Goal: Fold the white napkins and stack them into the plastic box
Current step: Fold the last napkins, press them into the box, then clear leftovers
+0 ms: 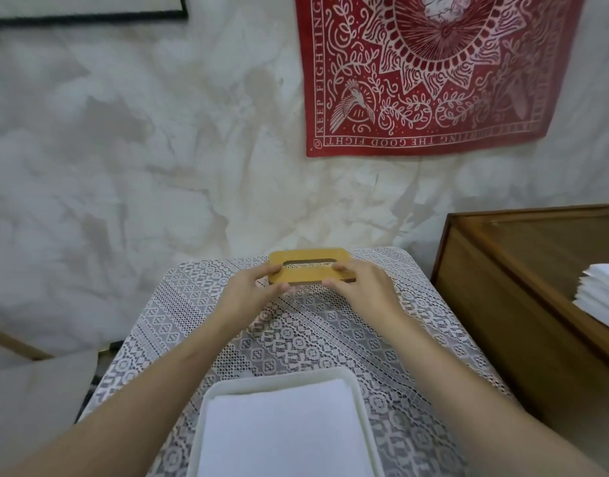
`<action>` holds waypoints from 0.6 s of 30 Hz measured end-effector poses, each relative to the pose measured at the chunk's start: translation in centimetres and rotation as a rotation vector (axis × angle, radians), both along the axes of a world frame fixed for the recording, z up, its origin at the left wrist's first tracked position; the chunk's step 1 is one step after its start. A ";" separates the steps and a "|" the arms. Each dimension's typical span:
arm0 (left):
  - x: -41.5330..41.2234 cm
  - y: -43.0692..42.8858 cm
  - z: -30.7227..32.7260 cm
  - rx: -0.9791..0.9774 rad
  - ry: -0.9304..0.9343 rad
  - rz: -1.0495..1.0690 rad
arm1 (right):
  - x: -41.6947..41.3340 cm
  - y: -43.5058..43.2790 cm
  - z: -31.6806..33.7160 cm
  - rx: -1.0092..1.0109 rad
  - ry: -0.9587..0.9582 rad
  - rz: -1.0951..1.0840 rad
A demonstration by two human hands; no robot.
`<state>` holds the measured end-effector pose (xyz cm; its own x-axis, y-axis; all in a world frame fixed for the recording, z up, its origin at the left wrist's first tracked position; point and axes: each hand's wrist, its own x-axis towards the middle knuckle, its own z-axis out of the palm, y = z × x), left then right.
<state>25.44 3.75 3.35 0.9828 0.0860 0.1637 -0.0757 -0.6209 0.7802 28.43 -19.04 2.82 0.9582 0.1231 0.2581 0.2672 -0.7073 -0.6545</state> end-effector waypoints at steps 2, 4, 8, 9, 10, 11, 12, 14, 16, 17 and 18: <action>-2.8 0.8 1.1 -0.043 -0.033 -0.004 | -2.5 0.4 1.1 0.029 -0.014 0.023; -5.5 1.7 1.9 -0.073 -0.046 0.013 | -5.4 0.6 2.4 0.025 -0.038 0.041; -10.7 2.6 2.6 -0.104 -0.065 0.005 | -11.6 0.5 4.2 0.043 -0.055 0.059; -12.0 2.5 2.8 -0.122 -0.065 -0.003 | -13.0 0.4 4.5 0.029 -0.061 0.058; -13.3 2.5 2.8 -0.136 -0.064 -0.005 | -14.4 0.3 4.8 0.022 -0.061 0.060; -14.6 2.4 2.9 -0.143 -0.063 -0.005 | -15.8 0.1 5.0 0.025 -0.055 0.061; -16.1 2.2 2.9 -0.154 -0.061 -0.013 | -17.1 -0.1 5.1 0.034 -0.045 0.063; -18.9 2.1 2.7 -0.207 -0.072 -0.021 | -19.6 -0.5 5.1 0.036 -0.046 0.066; -21.5 2.0 2.2 -0.223 -0.092 -0.007 | -21.9 -0.9 4.7 0.023 -0.073 0.067; -22.7 1.9 1.9 -0.208 -0.095 0.001 | -23.1 -1.0 4.5 0.020 -0.079 0.067; -23.7 1.9 1.7 -0.199 -0.095 0.006 | -24.1 -1.1 4.3 0.013 -0.084 0.064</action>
